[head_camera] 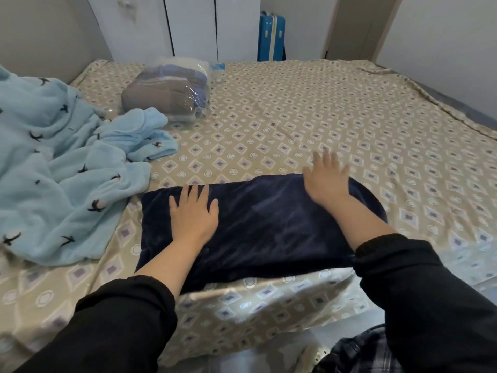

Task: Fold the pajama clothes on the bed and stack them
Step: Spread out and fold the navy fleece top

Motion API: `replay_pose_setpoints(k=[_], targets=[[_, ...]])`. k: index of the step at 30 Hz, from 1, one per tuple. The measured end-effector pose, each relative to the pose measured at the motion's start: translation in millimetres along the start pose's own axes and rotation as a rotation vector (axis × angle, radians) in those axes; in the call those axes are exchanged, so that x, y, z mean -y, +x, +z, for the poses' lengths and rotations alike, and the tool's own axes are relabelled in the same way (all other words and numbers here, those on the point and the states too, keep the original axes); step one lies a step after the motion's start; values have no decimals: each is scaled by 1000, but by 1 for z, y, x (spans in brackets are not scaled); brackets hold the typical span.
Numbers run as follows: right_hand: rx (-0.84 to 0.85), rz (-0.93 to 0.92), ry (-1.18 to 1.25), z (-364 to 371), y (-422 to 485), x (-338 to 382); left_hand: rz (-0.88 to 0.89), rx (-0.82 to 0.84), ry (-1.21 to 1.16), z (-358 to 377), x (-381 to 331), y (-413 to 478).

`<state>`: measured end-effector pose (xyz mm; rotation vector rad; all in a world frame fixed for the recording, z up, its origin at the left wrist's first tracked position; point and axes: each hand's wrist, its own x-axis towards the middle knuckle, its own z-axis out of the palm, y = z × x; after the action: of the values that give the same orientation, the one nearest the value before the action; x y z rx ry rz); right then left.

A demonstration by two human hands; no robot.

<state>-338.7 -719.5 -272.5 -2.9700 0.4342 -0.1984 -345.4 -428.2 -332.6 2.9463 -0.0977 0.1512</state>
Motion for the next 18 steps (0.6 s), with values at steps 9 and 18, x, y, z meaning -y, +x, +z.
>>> replay_pose_setpoints(k=[9,18], targets=[[90,-240,-46,58,-50,42,-114,14,-168,-19,33,22],[29,-255,-76,62,-54,43,19,104,-235,-31,71,64]])
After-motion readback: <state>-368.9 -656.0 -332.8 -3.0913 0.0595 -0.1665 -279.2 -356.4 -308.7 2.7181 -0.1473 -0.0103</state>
